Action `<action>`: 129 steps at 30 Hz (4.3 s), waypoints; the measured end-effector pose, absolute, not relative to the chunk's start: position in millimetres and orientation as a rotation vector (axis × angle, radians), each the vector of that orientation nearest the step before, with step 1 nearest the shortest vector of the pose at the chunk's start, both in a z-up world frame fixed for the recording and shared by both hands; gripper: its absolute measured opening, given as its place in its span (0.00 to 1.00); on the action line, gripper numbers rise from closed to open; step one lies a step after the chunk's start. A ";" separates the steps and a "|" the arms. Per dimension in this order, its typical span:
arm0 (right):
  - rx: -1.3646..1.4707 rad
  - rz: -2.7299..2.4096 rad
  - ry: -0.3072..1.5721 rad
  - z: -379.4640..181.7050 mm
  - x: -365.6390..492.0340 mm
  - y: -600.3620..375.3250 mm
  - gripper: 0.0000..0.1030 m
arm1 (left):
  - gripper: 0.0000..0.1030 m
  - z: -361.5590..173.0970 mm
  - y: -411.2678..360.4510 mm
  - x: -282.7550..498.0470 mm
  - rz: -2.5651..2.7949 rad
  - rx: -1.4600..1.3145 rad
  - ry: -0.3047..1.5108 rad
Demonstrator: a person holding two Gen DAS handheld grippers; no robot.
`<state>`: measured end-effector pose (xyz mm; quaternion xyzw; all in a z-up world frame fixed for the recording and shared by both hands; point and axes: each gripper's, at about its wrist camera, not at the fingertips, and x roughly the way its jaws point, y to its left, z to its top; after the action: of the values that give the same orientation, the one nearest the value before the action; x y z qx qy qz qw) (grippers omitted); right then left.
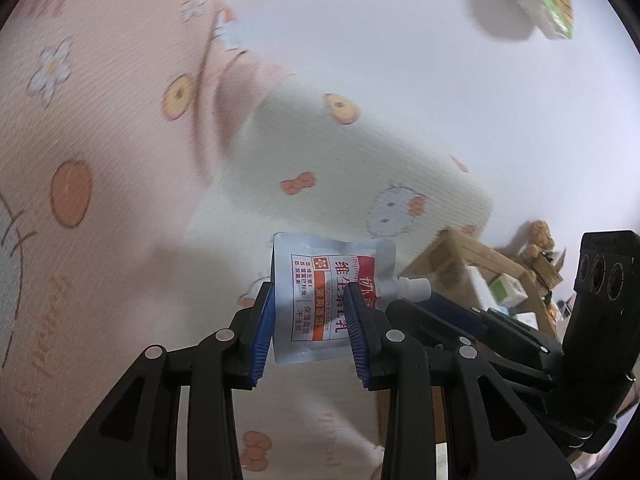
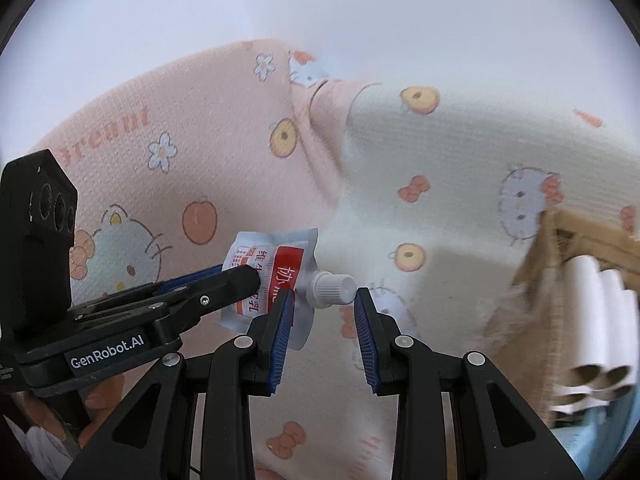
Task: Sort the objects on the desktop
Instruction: 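Lift the pouch with both grippers and carry it over the cardboard box, then lower the pouch into the box beside the white rolls with both grippers, then open both grippers and withdraw them up from the box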
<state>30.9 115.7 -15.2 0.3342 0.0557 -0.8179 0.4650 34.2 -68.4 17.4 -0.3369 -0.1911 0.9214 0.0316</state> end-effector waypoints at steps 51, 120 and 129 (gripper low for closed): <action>1.382 -2.103 0.063 -22.6 -55.9 344.6 0.27 | 0.35 -1.8 200.2 -34.3 2.403 -1.510 -0.004; 1.407 -2.476 0.253 11.9 4.7 324.7 0.27 | 0.41 73.3 130.9 19.6 2.610 -0.976 0.087; 1.364 -2.546 0.352 28.4 30.2 314.4 0.27 | 0.47 75.7 132.2 38.7 2.575 -0.925 0.210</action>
<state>30.2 314.4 28.4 0.4657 0.1201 -0.8691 0.1157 38.7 132.2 75.7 -0.3305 0.0750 0.9199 0.1975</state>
